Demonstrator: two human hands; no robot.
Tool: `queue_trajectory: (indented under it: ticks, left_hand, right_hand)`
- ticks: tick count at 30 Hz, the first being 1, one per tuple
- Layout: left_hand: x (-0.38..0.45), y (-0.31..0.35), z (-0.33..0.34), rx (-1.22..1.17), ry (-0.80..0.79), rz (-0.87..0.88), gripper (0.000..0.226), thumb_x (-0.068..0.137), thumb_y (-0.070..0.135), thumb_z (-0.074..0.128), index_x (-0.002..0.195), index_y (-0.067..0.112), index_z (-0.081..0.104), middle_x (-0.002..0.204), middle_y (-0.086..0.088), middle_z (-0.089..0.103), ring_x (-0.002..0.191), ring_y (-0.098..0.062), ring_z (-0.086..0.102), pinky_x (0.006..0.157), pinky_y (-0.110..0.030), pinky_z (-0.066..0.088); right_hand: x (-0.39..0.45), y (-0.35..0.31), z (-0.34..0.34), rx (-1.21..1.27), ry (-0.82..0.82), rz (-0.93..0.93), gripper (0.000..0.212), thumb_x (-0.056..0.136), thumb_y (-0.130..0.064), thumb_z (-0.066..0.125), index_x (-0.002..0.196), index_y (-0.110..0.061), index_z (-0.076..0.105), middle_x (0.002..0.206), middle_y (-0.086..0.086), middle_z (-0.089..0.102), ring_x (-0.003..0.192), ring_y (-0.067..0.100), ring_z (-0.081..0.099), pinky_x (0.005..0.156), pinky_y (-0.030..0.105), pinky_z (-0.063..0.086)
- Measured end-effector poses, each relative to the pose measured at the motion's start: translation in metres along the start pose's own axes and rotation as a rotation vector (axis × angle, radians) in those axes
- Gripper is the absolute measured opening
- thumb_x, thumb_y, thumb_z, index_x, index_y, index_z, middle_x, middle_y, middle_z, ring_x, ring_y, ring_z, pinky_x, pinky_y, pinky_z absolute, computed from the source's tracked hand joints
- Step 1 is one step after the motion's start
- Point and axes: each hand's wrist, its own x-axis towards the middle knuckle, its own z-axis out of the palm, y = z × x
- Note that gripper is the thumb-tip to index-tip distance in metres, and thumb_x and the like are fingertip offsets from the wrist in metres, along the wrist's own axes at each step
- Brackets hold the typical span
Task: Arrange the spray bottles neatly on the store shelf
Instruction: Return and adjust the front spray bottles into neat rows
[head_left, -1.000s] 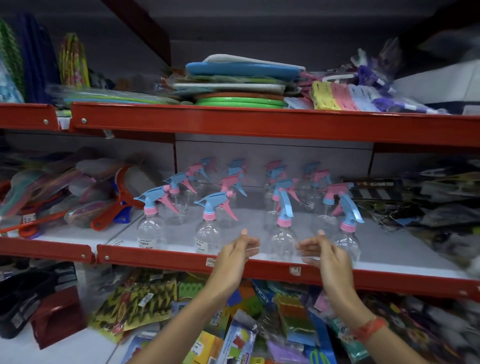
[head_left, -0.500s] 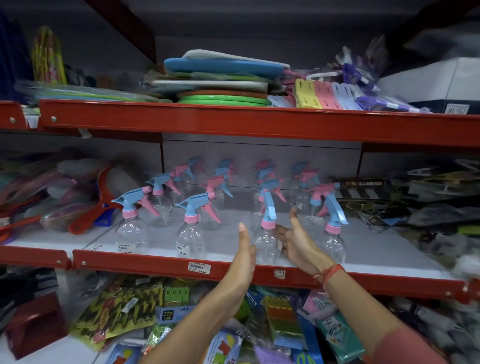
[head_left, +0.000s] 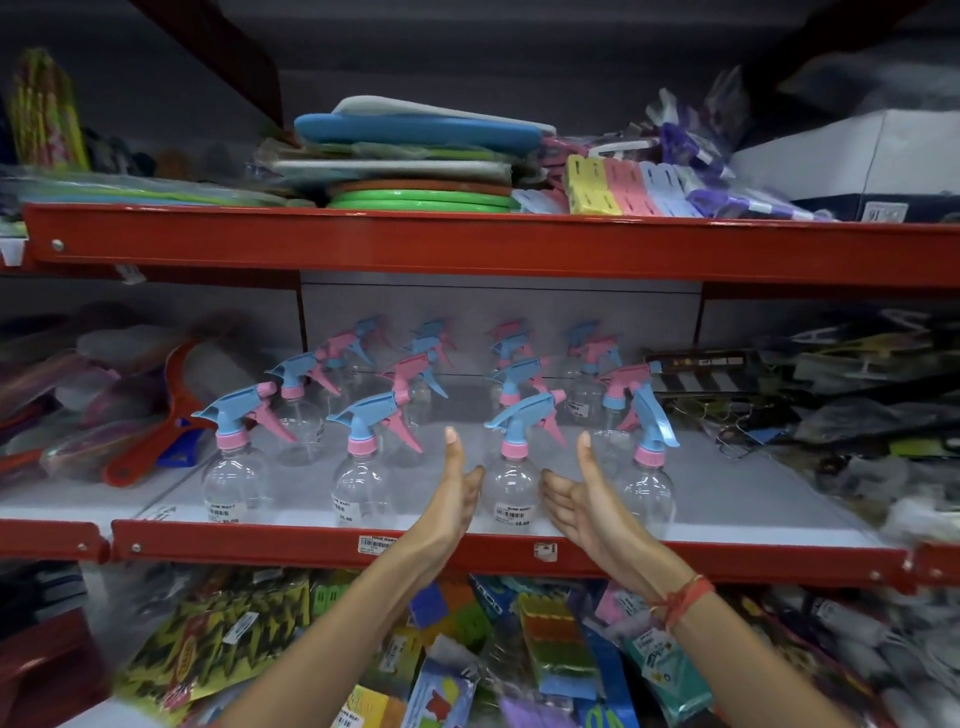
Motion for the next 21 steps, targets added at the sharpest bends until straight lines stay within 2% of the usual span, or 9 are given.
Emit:
queue_trajectory:
  ticks: [6,10,13,14,15,16,17,18,21]
  left_hand:
    - [0.006,-0.005,-0.003,-0.006,-0.006,0.01,0.118,0.057,0.086,0.0,0.149,0.013,0.015,0.159,-0.004,0.01,0.147,-0.02,0.013,0.121,-0.042,0.004]
    - [0.008,-0.004,-0.003,0.014,0.004,0.014,0.119,0.056,0.086,0.0,0.148,0.013,0.016,0.159,-0.004,0.012,0.146,-0.021,0.015,0.121,-0.043,0.003]
    - [0.008,-0.004,-0.004,0.031,0.01,0.013,0.119,0.055,0.086,-0.001,0.148,0.013,0.017,0.159,-0.004,0.013,0.146,-0.021,0.016,0.121,-0.045,0.003]
    - [0.007,-0.005,-0.004,0.03,0.01,0.013,0.119,0.056,0.086,-0.001,0.148,0.014,0.017,0.159,-0.005,0.014,0.146,-0.022,0.017,0.121,-0.045,0.003]
    - [0.006,-0.005,-0.004,0.03,0.011,0.016,0.118,0.056,0.085,-0.001,0.148,0.014,0.017,0.159,-0.005,0.014,0.146,-0.022,0.018,0.121,-0.044,0.003]
    - [0.005,-0.005,-0.004,0.035,0.012,0.02,0.117,0.057,0.085,-0.001,0.148,0.014,0.018,0.159,-0.005,0.015,0.146,-0.022,0.018,0.121,-0.044,0.003]
    - [0.004,-0.005,-0.004,0.04,0.014,0.021,0.117,0.057,0.085,-0.001,0.148,0.015,0.018,0.159,-0.005,0.015,0.146,-0.022,0.019,0.121,-0.045,0.003]
    - [0.003,-0.006,-0.004,0.046,0.016,0.023,0.117,0.057,0.086,0.0,0.148,0.015,0.018,0.159,-0.004,0.015,0.146,-0.021,0.019,0.121,-0.045,0.003]
    - [0.001,-0.007,-0.004,0.063,0.016,0.022,0.121,0.053,0.089,0.002,0.149,0.016,0.017,0.159,-0.004,0.015,0.145,-0.02,0.02,0.121,-0.046,0.002]
  right_hand:
    - [-0.009,0.002,0.006,-0.033,0.045,-0.006,0.103,0.076,-0.078,0.012,0.151,-0.007,0.016,0.16,0.01,0.016,0.147,0.02,0.021,0.121,0.034,0.018]
    - [-0.012,0.001,0.01,-0.06,0.08,-0.007,0.103,0.078,-0.077,0.009,0.151,-0.005,0.018,0.153,0.027,0.015,0.142,0.035,0.023,0.12,0.035,0.02]
    - [-0.014,0.0,0.012,-0.068,0.094,0.003,0.112,0.069,-0.083,0.015,0.15,-0.006,0.02,0.145,0.032,0.007,0.134,0.044,0.024,0.118,0.035,0.023]
    - [-0.014,0.0,0.011,-0.07,0.089,0.001,0.112,0.069,-0.083,0.015,0.15,-0.005,0.021,0.144,0.032,0.006,0.132,0.042,0.033,0.119,0.035,0.023]
    - [-0.015,-0.001,0.011,-0.073,0.085,-0.006,0.109,0.073,-0.082,0.014,0.15,-0.005,0.021,0.145,0.032,0.008,0.123,0.033,0.049,0.119,0.035,0.022]
    - [-0.016,-0.002,0.012,-0.075,0.085,-0.014,0.104,0.078,-0.078,0.011,0.15,-0.004,0.022,0.145,0.033,0.012,0.11,0.015,0.059,0.119,0.036,0.022]
    - [-0.017,-0.003,0.013,-0.078,0.085,-0.018,0.099,0.082,-0.074,0.009,0.149,-0.003,0.022,0.146,0.033,0.016,0.101,0.002,0.056,0.12,0.037,0.021]
    - [-0.017,-0.003,0.013,-0.078,0.085,-0.015,0.096,0.084,-0.072,0.008,0.149,-0.003,0.022,0.148,0.033,0.021,0.105,0.0,0.054,0.12,0.037,0.021]
    - [-0.018,-0.003,0.014,-0.083,0.087,0.013,0.095,0.085,-0.071,0.007,0.15,-0.004,0.022,0.155,0.022,0.024,0.14,0.021,0.037,0.12,0.035,0.021]
